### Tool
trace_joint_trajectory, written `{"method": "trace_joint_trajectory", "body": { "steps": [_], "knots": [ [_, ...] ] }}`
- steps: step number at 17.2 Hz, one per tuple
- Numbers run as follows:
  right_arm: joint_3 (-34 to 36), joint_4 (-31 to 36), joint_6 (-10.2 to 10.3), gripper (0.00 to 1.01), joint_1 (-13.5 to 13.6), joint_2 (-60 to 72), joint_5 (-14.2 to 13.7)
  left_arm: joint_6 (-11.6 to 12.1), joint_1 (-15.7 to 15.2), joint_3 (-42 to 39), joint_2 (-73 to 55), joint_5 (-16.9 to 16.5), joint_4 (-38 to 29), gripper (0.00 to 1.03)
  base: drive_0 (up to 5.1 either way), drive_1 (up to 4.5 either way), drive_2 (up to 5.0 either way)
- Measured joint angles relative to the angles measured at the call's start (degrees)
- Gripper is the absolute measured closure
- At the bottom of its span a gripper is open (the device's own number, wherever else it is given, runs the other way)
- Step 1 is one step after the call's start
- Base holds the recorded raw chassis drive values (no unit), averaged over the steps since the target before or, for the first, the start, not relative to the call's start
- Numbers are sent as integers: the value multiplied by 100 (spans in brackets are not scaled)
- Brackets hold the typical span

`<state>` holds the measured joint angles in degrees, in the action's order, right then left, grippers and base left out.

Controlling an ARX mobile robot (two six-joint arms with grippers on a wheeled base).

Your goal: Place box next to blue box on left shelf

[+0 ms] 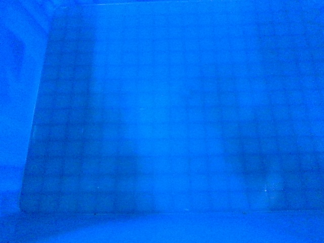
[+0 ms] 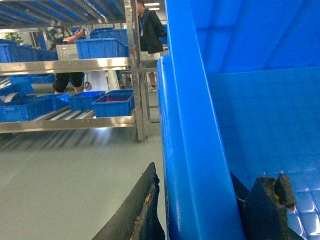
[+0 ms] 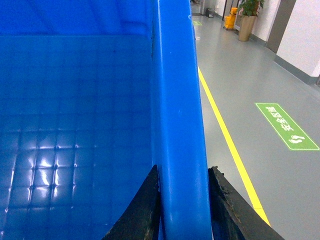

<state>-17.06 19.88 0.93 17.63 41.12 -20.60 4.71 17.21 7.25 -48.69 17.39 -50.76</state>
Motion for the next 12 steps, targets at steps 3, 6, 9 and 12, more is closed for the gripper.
{"method": "trace_joint_trajectory", "body": {
  "steps": [3,6,9,12],
  "knots": [
    [0,-9,0,80,0,0,-4,0,0,0,0,0,9,72,-7,422,-436],
    [0,-2,-4,80,0,0,0,0,0,0,-2,2,9,72,-6,423,-434],
    [0,0,-4,80,0,2,-2,2,0,0,0,0,-15,72,-6,423,-435],
    [0,-2,-7,80,0,0,-2,0,0,0,0,2,9,72,-2,427,-430]
  ]
}}
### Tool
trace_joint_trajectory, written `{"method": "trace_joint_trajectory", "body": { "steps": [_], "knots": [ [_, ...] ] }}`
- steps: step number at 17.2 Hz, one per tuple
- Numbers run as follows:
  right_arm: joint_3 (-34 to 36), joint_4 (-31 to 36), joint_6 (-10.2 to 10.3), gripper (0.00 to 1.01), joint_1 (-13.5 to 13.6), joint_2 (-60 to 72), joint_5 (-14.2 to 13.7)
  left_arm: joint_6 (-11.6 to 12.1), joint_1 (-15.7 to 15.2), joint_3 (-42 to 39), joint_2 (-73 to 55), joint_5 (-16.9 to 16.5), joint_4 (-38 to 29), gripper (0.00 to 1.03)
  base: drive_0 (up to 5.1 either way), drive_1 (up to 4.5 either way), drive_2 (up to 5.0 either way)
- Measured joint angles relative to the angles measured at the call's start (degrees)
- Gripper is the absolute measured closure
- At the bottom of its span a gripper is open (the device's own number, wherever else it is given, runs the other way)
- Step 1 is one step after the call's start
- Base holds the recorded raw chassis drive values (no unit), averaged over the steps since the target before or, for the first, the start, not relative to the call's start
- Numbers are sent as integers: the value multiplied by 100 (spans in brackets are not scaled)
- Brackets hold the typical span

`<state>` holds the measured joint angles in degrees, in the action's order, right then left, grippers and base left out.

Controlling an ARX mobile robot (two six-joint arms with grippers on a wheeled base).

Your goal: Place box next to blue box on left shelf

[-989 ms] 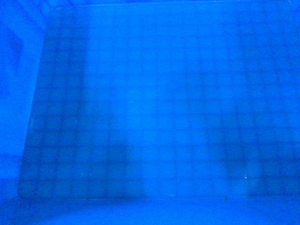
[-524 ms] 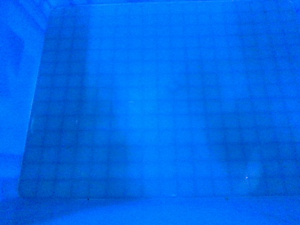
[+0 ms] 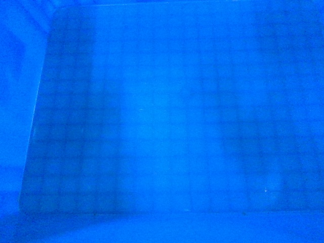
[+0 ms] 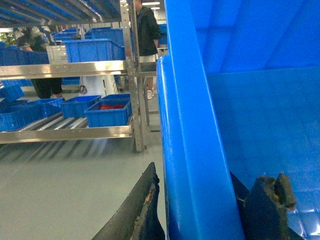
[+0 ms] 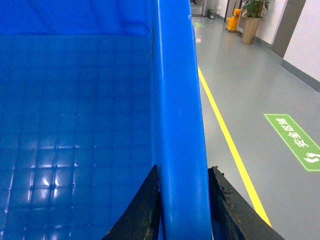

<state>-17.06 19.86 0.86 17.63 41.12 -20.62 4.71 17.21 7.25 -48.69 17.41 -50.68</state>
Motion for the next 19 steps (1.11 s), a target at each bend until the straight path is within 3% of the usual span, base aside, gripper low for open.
{"method": "trace_joint_trajectory", "body": {
  "steps": [19],
  "knots": [
    [0,-7,-2,80,0,0,7,-2,0,0,-2,0,0,72,-3,426,-432]
  ]
}}
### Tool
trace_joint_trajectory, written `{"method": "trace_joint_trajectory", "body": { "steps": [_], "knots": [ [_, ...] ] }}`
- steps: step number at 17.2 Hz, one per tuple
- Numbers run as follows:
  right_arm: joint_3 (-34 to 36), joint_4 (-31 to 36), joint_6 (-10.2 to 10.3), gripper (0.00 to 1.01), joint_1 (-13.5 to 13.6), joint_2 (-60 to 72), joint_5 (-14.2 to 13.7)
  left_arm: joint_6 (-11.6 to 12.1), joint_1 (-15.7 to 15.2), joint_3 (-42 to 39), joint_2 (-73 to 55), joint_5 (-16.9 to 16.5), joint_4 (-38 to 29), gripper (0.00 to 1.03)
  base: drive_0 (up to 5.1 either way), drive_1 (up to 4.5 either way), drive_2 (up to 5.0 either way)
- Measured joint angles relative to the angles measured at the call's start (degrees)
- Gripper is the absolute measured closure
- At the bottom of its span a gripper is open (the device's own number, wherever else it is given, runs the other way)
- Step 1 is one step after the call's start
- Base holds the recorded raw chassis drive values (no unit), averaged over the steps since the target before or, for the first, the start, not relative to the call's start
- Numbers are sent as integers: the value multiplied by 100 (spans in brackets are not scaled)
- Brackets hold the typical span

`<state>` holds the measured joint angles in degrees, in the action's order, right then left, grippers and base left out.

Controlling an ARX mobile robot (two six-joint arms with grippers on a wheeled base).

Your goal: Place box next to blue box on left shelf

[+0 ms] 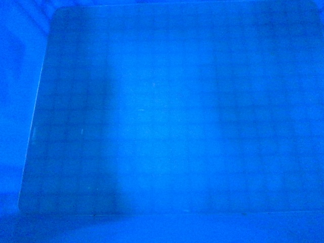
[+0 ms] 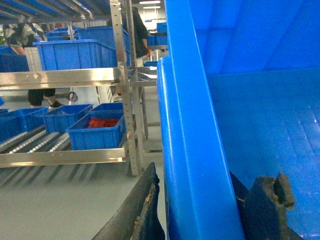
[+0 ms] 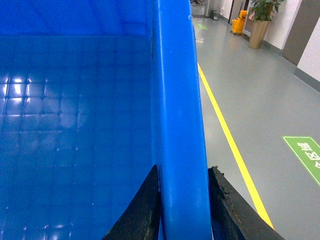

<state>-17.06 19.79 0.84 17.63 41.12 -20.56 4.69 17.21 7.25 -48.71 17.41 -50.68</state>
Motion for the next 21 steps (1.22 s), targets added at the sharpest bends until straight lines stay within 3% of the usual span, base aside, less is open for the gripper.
{"method": "trace_joint_trajectory", "body": {
  "steps": [21],
  "knots": [
    [0,0,0,80,0,0,-4,0,0,0,0,0,0,72,3,432,-426]
  ]
}}
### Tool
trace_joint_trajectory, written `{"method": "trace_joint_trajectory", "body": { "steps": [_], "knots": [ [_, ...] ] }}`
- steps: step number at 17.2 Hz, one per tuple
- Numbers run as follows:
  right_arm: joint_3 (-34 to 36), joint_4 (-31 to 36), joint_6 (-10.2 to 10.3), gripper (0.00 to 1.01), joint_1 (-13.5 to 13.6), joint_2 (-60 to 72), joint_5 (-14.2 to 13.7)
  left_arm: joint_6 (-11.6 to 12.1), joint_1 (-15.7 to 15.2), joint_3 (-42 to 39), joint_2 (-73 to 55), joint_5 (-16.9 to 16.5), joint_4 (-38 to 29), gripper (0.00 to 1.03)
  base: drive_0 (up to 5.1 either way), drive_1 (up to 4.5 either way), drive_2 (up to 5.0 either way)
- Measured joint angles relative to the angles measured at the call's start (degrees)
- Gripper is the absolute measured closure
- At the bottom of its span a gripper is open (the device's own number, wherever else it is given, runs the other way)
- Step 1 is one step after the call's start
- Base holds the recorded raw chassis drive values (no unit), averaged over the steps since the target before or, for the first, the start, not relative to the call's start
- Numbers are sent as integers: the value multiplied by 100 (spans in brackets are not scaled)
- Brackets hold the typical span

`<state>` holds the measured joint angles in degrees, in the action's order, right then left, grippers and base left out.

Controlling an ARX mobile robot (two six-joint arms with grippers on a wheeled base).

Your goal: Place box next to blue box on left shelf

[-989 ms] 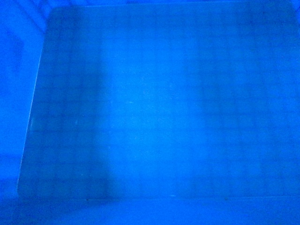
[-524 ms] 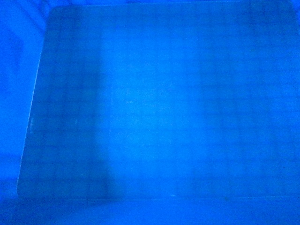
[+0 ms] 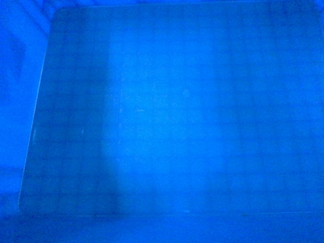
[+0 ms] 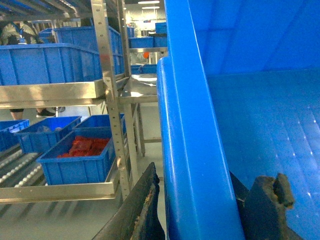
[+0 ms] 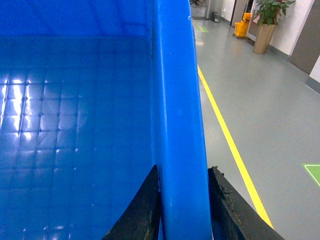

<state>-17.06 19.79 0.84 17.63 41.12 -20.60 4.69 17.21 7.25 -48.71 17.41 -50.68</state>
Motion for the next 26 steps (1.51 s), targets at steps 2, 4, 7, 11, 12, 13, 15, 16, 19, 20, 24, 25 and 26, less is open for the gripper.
{"method": "trace_joint_trajectory", "body": {
  "steps": [2,4,7,11,12,13,15,16,19,20,24,25,26],
  "knots": [
    [0,-2,0,80,0,0,-2,0,0,0,2,0,-4,72,5,434,-424],
    [0,9,0,80,0,2,7,0,0,0,2,0,-9,72,5,434,-423],
    [0,-2,0,80,0,2,2,2,0,0,0,0,-11,72,-1,427,-430],
    [0,0,0,80,0,0,0,2,0,0,2,0,-13,72,-4,425,-432],
    [0,9,-2,80,0,0,0,0,0,0,2,0,-13,72,-5,424,-434],
    [0,-7,0,80,0,0,2,2,0,0,2,0,0,72,-11,418,-440],
    [0,13,-4,80,0,0,2,-2,0,0,2,2,2,72,-4,425,-433],
    [0,7,-2,80,0,0,0,2,0,0,2,2,-13,72,0,429,-429],
    [0,4,0,80,0,-2,0,2,0,0,2,0,-24,72,0,429,-429],
    [0,4,-2,80,0,-2,0,0,0,0,2,0,-24,72,0,429,-429],
    [0,0,-4,80,0,2,-4,-15,0,0,-17,0,-7,72,-128,378,-266],
    [0,13,-7,80,0,-4,-13,-15,0,0,-9,0,-17,72,-487,249,249],
    [0,-7,-4,80,0,0,-15,-15,0,0,-9,0,0,72,-487,249,249]
  ]
}}
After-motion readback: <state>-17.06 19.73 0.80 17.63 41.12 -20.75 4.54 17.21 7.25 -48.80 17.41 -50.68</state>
